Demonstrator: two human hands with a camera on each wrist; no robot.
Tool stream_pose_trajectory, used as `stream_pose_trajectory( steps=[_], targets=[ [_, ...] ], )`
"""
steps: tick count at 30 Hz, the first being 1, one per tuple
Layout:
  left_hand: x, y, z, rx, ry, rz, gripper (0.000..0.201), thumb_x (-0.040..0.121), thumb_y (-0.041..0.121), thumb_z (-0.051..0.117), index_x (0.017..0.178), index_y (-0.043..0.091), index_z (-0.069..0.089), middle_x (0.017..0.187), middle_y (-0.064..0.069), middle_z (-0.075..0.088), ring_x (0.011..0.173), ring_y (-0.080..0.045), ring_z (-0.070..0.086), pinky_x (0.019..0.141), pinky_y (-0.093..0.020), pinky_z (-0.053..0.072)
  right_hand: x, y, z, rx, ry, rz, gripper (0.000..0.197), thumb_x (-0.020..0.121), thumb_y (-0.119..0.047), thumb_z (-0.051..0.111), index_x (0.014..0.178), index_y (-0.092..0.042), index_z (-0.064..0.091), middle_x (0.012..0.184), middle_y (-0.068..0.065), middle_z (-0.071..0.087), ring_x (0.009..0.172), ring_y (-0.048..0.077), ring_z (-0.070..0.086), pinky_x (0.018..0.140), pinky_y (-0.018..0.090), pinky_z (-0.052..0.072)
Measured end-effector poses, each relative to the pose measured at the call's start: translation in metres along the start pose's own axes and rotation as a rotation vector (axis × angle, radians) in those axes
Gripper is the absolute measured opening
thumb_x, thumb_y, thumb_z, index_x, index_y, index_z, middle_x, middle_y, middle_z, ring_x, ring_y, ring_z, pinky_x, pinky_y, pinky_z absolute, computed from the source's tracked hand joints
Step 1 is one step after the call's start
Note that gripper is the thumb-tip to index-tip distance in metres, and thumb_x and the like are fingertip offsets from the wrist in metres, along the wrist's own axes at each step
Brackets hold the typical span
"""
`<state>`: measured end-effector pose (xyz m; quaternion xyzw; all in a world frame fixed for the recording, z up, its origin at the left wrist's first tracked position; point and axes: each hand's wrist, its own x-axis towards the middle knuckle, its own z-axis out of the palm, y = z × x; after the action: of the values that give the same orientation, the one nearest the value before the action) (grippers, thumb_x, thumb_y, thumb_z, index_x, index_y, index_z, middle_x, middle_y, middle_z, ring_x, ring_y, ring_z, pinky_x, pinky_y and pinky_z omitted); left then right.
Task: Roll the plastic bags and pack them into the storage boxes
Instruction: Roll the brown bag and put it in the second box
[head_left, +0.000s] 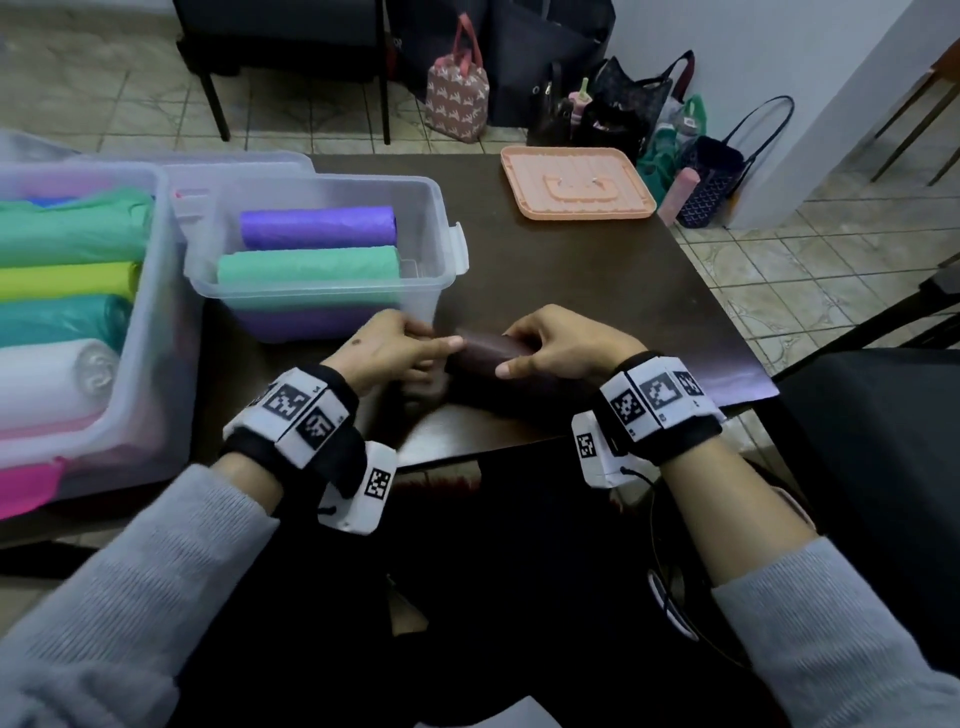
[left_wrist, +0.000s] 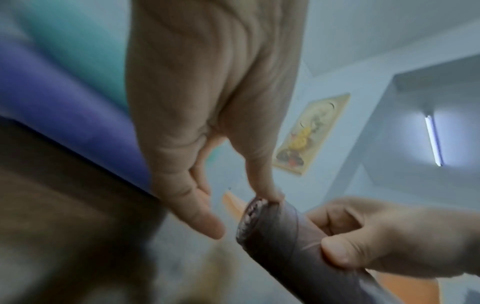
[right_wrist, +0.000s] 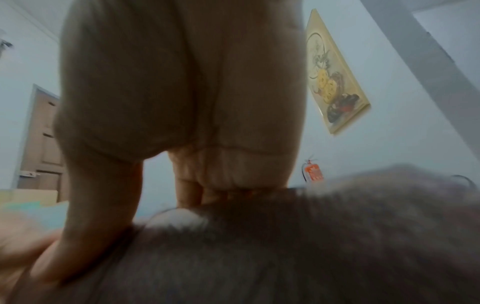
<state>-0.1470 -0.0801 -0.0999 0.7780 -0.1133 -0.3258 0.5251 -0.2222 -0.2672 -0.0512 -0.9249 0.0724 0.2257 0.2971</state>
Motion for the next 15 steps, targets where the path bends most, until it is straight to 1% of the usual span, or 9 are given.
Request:
stream_pose_trajectory(
  steps=[2, 4, 5, 7, 8, 10, 11, 13, 15],
  targets=[
    [-0.009, -0.013, -0.024, -0.052, 0.110, -0.075, 0.045, 0.077, 0.027, 0.075, 0.105, -0.005, 0.060, 0.090, -0.009, 0.049, 0.070, -0.011, 0.051, 0.060, -0.025, 0.055, -0.001, -0.021, -0.009, -0.070, 0.006, -0.041, 0.034, 0.081, -0.034, 0.069, 0.111, -0.017, 0.066, 0.097, 0.001, 0.068, 0.089, 0.017, 0.064, 0.084, 0.031, 0.048],
    [-0.016, -0.025, -0.048, -0.116, 0.276, -0.109, 0.065, 0.066, 0.043, 0.080, 0.110, 0.000, 0.059, 0.099, 0.000, 0.058, 0.086, -0.013, 0.056, 0.059, -0.027, 0.054, -0.002, -0.046, -0.022, -0.163, 0.020, -0.085, 0.035, 0.082, -0.035, 0.068, 0.112, -0.018, 0.064, 0.099, 0.000, 0.066, 0.088, 0.014, 0.061, 0.080, 0.030, 0.046],
    [-0.020, -0.028, -0.057, -0.163, 0.358, -0.124, 0.085, 0.057, 0.057, 0.081, 0.120, 0.005, 0.055, 0.112, 0.002, 0.060, 0.100, -0.014, 0.056, 0.063, -0.029, 0.052, -0.003, -0.059, -0.030, -0.201, 0.034, -0.109, 0.034, 0.082, -0.035, 0.068, 0.112, -0.019, 0.064, 0.099, 0.000, 0.066, 0.087, 0.013, 0.060, 0.078, 0.030, 0.044],
    [-0.027, -0.032, -0.068, -0.312, 0.510, -0.165, 0.119, 0.049, 0.072, 0.075, 0.140, 0.009, 0.034, 0.138, 0.002, 0.045, 0.121, -0.019, 0.046, 0.076, -0.039, 0.052, -0.004, -0.085, -0.043, -0.245, 0.082, -0.174, 0.034, 0.082, -0.035, 0.068, 0.111, -0.018, 0.065, 0.098, 0.000, 0.066, 0.085, 0.014, 0.059, 0.076, 0.030, 0.044],
    [-0.031, -0.030, -0.070, -0.419, 0.570, -0.173, 0.120, 0.057, 0.070, 0.072, 0.145, 0.007, 0.021, 0.146, 0.000, 0.034, 0.127, -0.023, 0.041, 0.080, -0.044, 0.051, -0.004, -0.098, -0.049, -0.256, 0.120, -0.212, 0.034, 0.082, -0.035, 0.068, 0.111, -0.017, 0.065, 0.098, 0.001, 0.066, 0.086, 0.014, 0.060, 0.076, 0.030, 0.044],
    [-0.032, -0.024, -0.074, -0.652, 0.654, -0.145, 0.109, 0.074, 0.061, 0.065, 0.149, 0.010, 0.005, 0.153, -0.002, 0.018, 0.132, -0.031, 0.035, 0.079, -0.050, 0.053, 0.004, -0.121, -0.053, -0.240, 0.211, -0.286, 0.034, 0.082, -0.034, 0.068, 0.110, -0.015, 0.065, 0.096, 0.000, 0.066, 0.085, 0.014, 0.059, 0.074, 0.026, 0.042],
    [-0.031, -0.022, -0.076, -0.755, 0.678, -0.116, 0.099, 0.080, 0.057, 0.061, 0.149, 0.016, 0.003, 0.154, -0.002, 0.016, 0.132, -0.034, 0.035, 0.075, -0.052, 0.054, 0.011, -0.131, -0.052, -0.215, 0.252, -0.321, 0.034, 0.082, -0.033, 0.069, 0.110, -0.015, 0.065, 0.095, -0.001, 0.065, 0.085, 0.013, 0.059, 0.074, 0.024, 0.040],
    [-0.028, -0.017, -0.077, -0.904, 0.695, -0.041, 0.074, 0.090, 0.047, 0.054, 0.148, 0.024, 0.013, 0.152, -0.001, 0.022, 0.130, -0.036, 0.039, 0.062, -0.049, 0.055, 0.030, -0.149, -0.045, -0.201, 0.325, -0.362, 0.035, 0.081, -0.031, 0.069, 0.111, -0.014, 0.064, 0.094, -0.001, 0.063, 0.085, 0.011, 0.057, 0.073, 0.021, 0.038],
    [-0.024, -0.014, -0.076, -1.013, 0.709, 0.045, 0.051, 0.098, 0.030, 0.047, 0.144, 0.021, 0.027, 0.147, -0.003, 0.032, 0.128, -0.032, 0.042, 0.057, -0.039, 0.054, 0.049, -0.160, -0.035, -0.230, 0.385, -0.370, 0.036, 0.080, -0.029, 0.069, 0.111, -0.012, 0.063, 0.096, 0.001, 0.062, 0.086, 0.012, 0.054, 0.073, 0.020, 0.037]
  ],
)
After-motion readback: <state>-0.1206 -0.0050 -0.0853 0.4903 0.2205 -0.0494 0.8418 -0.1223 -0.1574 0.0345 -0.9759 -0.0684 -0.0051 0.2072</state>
